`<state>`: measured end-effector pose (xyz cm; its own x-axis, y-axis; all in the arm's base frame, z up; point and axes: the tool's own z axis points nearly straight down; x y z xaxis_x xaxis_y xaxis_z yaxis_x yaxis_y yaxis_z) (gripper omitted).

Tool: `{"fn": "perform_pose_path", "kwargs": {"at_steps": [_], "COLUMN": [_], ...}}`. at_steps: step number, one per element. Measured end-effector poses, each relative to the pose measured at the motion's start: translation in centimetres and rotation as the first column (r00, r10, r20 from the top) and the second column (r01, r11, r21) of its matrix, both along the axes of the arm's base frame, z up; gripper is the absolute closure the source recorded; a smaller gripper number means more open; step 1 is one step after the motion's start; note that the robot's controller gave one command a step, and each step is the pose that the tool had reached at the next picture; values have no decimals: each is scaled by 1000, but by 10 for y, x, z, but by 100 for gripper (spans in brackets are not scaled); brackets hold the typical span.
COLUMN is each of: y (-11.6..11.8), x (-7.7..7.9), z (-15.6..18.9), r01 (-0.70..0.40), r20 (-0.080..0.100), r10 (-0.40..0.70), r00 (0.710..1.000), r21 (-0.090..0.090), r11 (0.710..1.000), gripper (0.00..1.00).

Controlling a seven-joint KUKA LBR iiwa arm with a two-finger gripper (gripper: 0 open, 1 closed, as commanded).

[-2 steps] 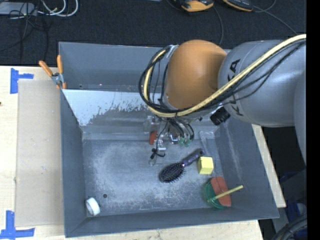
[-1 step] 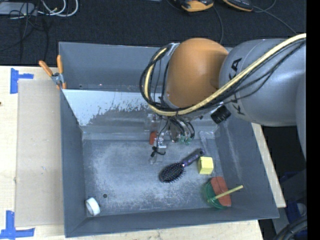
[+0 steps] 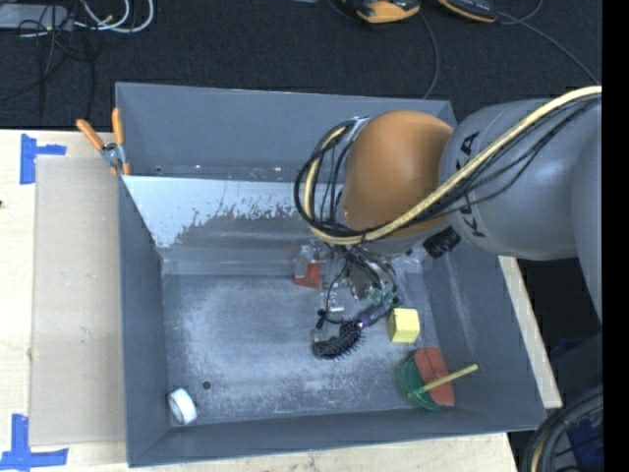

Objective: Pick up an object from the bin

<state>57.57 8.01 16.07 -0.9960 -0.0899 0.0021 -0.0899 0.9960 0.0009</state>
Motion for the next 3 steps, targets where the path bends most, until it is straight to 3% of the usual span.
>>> {"fn": "perform_pose_path", "kwargs": {"at_steps": [1,2,3], "y": [-80,-94,-93], "x": [-27,-17,-15], "z": [-4,-25,-70], "r01": [-12,-267,-267], "r20": [-5,0,-4], "r10": [12,267,267], "r00": [1000,964,964], "r21": [0,-1,2], "r11": [1000,964,964], "gripper": [0,0,0]}}
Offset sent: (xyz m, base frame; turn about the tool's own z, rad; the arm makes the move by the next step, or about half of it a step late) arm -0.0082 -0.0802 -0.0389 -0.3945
